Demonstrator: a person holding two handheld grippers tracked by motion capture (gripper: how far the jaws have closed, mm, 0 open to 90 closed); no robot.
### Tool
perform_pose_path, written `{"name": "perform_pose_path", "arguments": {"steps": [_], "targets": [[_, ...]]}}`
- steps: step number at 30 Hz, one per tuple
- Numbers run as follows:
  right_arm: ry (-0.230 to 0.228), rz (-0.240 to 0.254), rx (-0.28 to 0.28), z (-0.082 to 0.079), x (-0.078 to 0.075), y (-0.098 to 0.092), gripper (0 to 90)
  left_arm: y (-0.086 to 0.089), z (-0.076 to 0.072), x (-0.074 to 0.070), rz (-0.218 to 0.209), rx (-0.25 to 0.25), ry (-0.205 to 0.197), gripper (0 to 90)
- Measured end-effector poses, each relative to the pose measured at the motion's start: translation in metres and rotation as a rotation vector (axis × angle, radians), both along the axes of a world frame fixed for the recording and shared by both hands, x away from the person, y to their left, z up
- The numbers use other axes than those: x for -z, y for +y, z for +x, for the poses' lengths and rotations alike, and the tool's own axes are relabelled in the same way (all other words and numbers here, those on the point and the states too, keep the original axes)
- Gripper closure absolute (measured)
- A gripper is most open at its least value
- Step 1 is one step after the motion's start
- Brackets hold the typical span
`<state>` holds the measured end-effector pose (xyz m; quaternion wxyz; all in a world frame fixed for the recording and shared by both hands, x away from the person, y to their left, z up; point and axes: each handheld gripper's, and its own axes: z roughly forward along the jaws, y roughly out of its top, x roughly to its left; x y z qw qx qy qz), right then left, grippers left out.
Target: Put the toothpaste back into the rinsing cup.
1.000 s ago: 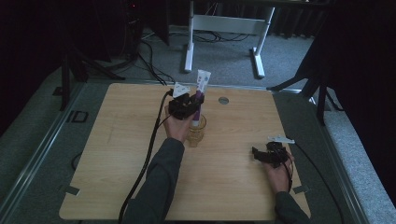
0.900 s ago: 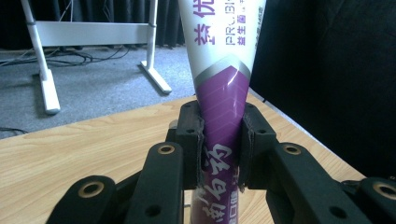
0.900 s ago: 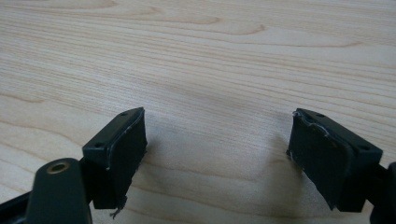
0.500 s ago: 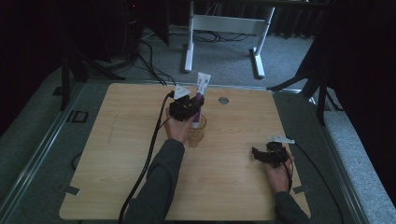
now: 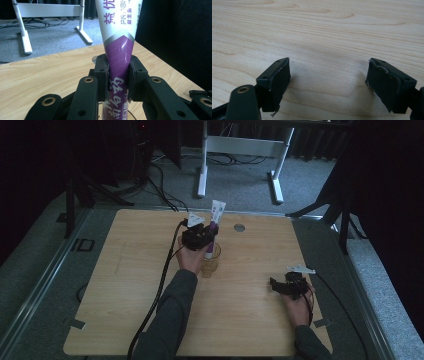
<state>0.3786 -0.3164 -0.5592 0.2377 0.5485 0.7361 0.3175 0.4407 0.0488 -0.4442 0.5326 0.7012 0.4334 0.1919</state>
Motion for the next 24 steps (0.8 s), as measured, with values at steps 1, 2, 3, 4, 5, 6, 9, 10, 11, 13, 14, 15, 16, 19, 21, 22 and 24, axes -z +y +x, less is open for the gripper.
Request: {"name": "perform_pose_path", "arguments": {"steps": [1, 2, 3, 4, 5, 6, 9, 10, 11, 13, 14, 15, 16, 19, 21, 22, 24], "targets": [[0.000, 0.000, 0.000, 0.000, 0.000, 0.000, 19.0, 0.000, 0.000, 0.000, -0.001, 0.000, 0.000, 73.2], [0.000, 0.000, 0.000, 0.000, 0.000, 0.000, 19.0, 0.000, 0.000, 0.000, -0.003, -0.001, 0.001, 73.2], [0.000, 0.000, 0.000, 0.000, 0.000, 0.000, 19.0, 0.000, 0.000, 0.001, -0.002, -0.001, 0.002, 73.2], [-0.001, 0.001, 0.000, 0.000, 0.000, 0.000, 19.0, 0.000, 0.000, 0.001, -0.001, -0.002, 0.003, 73.2], [-0.001, 0.001, 0.000, 0.000, 0.000, 0.000, 19.0, -0.001, 0.000, 0.001, 0.002, -0.002, 0.004, 73.2], [0.000, 0.000, -0.001, 0.000, 0.000, 0.000, 19.0, -0.001, 0.000, 0.002, 0.003, -0.003, 0.005, 73.1], [0.000, 0.000, -0.001, 0.000, 0.000, 0.000, 19.0, -0.002, 0.000, 0.003, 0.018, -0.001, 0.010, 73.1], [0.000, 0.000, -0.001, 0.000, 0.000, 0.000, 19.0, -0.002, 0.000, 0.004, 0.019, -0.003, 0.012, 73.1], [0.000, 0.000, -0.001, 0.000, 0.000, 0.000, 19.0, -0.002, 0.001, 0.004, 0.021, -0.003, 0.013, 73.1], [0.000, 0.000, -0.001, 0.000, 0.000, 0.000, 19.0, -0.001, 0.001, 0.004, 0.024, -0.003, 0.016, 73.0], [0.000, 0.000, -0.001, 0.000, 0.000, 0.000, 19.0, -0.001, 0.001, 0.005, 0.028, -0.003, 0.017, 73.0], [0.000, 0.000, -0.001, 0.000, 0.000, 0.000, 19.0, -0.001, 0.001, 0.005, 0.029, -0.004, 0.017, 73.0], [0.000, 0.000, -0.001, 0.000, 0.000, 0.000, 19.0, -0.001, 0.001, 0.005, 0.032, -0.004, 0.018, 73.0], [0.000, 0.000, -0.001, 0.000, 0.000, 0.000, 19.0, -0.001, 0.001, 0.006, 0.038, -0.005, 0.021, 73.0], [0.000, 0.000, -0.001, 0.000, 0.000, 0.000, 19.0, -0.001, 0.001, 0.008, 0.040, -0.006, 0.022, 73.0], [0.000, 0.000, -0.001, 0.000, 0.000, 0.000, 19.0, -0.001, 0.001, 0.009, 0.037, -0.007, 0.025, 73.0], [0.000, 0.000, -0.001, 0.000, 0.000, 0.000, 19.0, 0.000, 0.001, 0.010, 0.045, -0.004, 0.030, 72.9]]}}
